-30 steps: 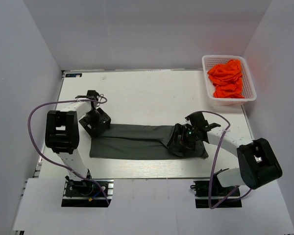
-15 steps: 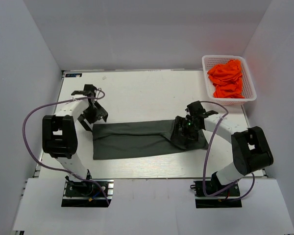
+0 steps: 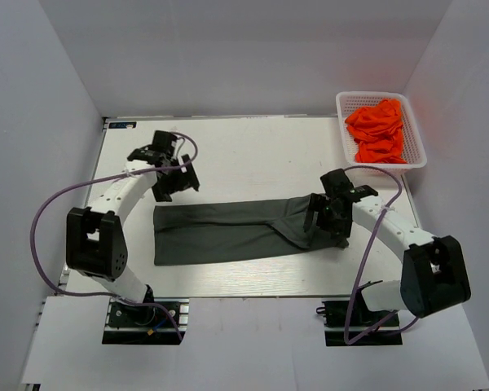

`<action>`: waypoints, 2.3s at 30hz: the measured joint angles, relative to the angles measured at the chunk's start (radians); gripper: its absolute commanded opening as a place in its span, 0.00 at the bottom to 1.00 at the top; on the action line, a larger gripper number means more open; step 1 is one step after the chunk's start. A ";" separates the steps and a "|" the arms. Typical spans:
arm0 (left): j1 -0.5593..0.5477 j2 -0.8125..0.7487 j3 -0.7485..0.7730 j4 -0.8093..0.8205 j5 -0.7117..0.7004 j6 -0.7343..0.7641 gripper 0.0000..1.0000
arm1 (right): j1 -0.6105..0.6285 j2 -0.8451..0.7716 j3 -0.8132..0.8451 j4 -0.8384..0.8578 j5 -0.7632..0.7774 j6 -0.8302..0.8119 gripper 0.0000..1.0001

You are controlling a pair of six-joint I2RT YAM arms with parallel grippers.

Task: Fold and stack the t-shirts
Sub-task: Fold the tshirt

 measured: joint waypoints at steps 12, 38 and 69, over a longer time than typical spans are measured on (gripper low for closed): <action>-0.184 0.074 -0.312 0.014 0.041 0.011 1.00 | -0.012 0.264 0.045 0.055 0.049 0.011 0.90; -0.688 0.062 0.015 -0.063 0.340 0.042 1.00 | 0.062 0.927 1.051 0.255 -0.237 -0.251 0.90; -0.649 -0.399 -0.104 -0.331 -0.355 -0.231 1.00 | 0.234 0.743 0.662 0.171 -0.138 -0.042 0.90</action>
